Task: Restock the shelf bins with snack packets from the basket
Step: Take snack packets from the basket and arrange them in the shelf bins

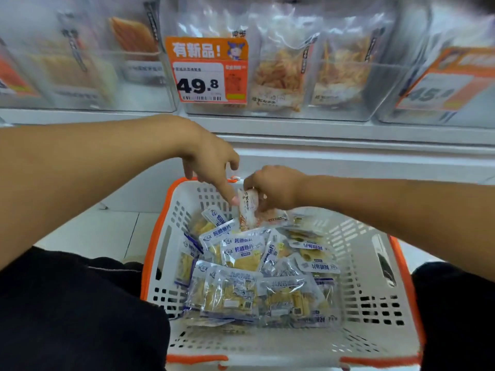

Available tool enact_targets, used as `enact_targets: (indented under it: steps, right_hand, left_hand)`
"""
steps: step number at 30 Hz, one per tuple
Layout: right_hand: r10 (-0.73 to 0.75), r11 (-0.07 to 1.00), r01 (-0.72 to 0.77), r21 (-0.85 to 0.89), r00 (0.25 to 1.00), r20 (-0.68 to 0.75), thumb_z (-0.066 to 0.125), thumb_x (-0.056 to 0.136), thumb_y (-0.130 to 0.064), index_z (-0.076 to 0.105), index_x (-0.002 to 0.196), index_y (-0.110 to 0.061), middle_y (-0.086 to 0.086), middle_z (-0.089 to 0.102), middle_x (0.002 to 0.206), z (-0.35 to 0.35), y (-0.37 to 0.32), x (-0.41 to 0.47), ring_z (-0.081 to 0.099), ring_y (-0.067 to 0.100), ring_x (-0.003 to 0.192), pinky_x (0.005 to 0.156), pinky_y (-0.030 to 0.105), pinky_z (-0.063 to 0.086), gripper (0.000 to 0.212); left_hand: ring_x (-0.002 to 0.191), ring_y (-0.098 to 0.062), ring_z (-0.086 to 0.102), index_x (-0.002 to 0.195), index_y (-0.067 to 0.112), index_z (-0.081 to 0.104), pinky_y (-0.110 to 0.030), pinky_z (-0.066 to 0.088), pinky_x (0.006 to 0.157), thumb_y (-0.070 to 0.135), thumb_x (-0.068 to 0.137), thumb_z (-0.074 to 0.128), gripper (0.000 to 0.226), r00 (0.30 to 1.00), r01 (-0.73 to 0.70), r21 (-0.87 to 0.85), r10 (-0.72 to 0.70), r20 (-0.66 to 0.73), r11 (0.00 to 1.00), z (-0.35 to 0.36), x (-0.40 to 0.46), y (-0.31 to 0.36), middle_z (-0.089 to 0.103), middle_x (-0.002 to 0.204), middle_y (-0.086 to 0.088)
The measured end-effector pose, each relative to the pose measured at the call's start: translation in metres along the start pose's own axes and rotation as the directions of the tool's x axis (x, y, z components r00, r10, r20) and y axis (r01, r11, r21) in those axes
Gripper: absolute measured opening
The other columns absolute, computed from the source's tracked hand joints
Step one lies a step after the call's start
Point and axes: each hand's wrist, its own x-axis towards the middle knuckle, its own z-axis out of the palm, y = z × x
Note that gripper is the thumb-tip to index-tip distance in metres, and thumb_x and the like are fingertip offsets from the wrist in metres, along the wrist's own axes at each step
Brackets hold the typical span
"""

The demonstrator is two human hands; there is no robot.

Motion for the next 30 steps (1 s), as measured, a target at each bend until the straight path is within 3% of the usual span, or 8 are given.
enact_targets:
  steps: [5,12,16,19,22,24,27,30]
  right_hand:
    - [0.009,1.000,-0.010,-0.003,0.945,-0.326,0.083,0.073,-0.032,0.069,0.105,-0.017,-0.001,0.069,0.090,-0.114,0.006,-0.091,0.061,0.023,0.081,0.073,0.041,0.050,0.038]
    - [0.284,0.955,-0.251,0.159,0.619,-0.732,0.079,0.060,-0.066,0.064,0.116,-0.023,-0.001,0.059,0.106,-0.184,0.079,-0.173,0.057,0.020,0.094,0.079,0.036,0.047,0.072]
    - [0.271,0.837,0.051,0.545,0.826,-0.494,0.076,0.078,-0.038,0.073,0.103,-0.010,0.009,0.074,0.101,-0.175,0.106,-0.181,0.071,0.027,0.096,0.079,0.046,0.059,0.038]
    - [0.253,0.878,0.106,0.466,0.724,-0.642,0.073,0.088,-0.015,0.074,0.093,-0.002,0.011,0.075,0.084,-0.176,0.119,-0.178,0.073,0.022,0.077,0.062,0.048,0.060,0.014]
    - [0.213,0.927,0.126,0.352,0.597,-0.773,0.072,0.089,-0.010,0.075,0.093,0.000,0.010,0.074,0.080,-0.203,0.127,-0.179,0.071,0.018,0.071,0.058,0.032,0.059,0.011]
    - [0.130,0.973,0.080,0.216,0.583,-0.802,0.073,0.088,-0.012,0.075,0.087,-0.002,0.006,0.071,0.073,-0.219,0.123,-0.175,0.066,0.015,0.064,0.057,0.022,0.051,0.010]
    - [0.092,0.991,-0.133,-0.015,0.753,-0.651,0.077,0.085,-0.018,0.072,0.079,-0.005,-0.001,0.059,0.061,-0.232,0.118,-0.158,0.051,0.013,0.058,0.052,0.015,0.035,0.015]
    - [0.144,0.979,-0.194,-0.063,0.877,-0.459,0.080,0.082,-0.027,0.077,0.087,-0.012,-0.002,0.069,0.071,-0.234,0.114,-0.138,0.060,0.014,0.069,0.065,0.022,0.048,0.016]
  left_hand:
    - [0.078,-0.025,0.075,0.121,0.009,0.054,-0.029,0.057,0.057,0.024,0.076,0.083,0.056,0.954,-0.290,-0.507,0.203,-0.220,0.812,-0.031,-0.018,0.048,0.071,0.103,-0.006]
    - [0.071,-0.016,0.072,0.096,-0.004,0.071,-0.024,0.059,0.061,0.000,0.084,0.073,0.013,0.713,-0.660,-0.627,0.081,-0.696,0.414,-0.069,-0.029,0.090,0.076,0.083,-0.012]
    - [0.062,-0.004,0.064,0.086,0.007,0.070,-0.017,0.054,0.058,-0.002,0.078,0.077,0.014,0.598,-0.745,-0.558,-0.003,-0.801,0.366,-0.083,-0.024,0.109,0.071,0.073,-0.003]
    - [0.074,-0.010,0.064,0.098,0.017,0.066,-0.026,0.058,0.066,0.008,0.074,0.083,0.031,0.457,-0.780,-0.478,-0.153,-0.876,0.405,-0.089,-0.017,0.109,0.068,0.091,-0.002]
    - [0.072,-0.016,0.069,0.102,0.024,0.062,-0.033,0.058,0.062,0.027,0.081,0.080,0.028,0.273,-0.762,-0.425,-0.352,-0.895,0.489,-0.092,-0.018,0.097,0.068,0.096,0.003]
    - [0.067,-0.017,0.069,0.097,0.025,0.061,-0.038,0.057,0.055,0.031,0.092,0.067,0.010,0.254,-0.782,-0.432,-0.403,-0.879,0.449,-0.097,-0.021,0.093,0.068,0.096,-0.001]
    - [0.060,-0.014,0.064,0.094,0.021,0.061,-0.032,0.051,0.046,0.027,0.100,0.055,0.010,0.283,-0.778,-0.462,-0.419,-0.863,0.426,-0.104,-0.019,0.093,0.067,0.091,-0.004]
    - [0.057,-0.012,0.063,0.096,0.017,0.061,-0.032,0.052,0.046,0.025,0.101,0.052,0.013,0.290,-0.752,-0.453,-0.377,-0.880,0.478,-0.102,-0.014,0.097,0.066,0.087,-0.002]
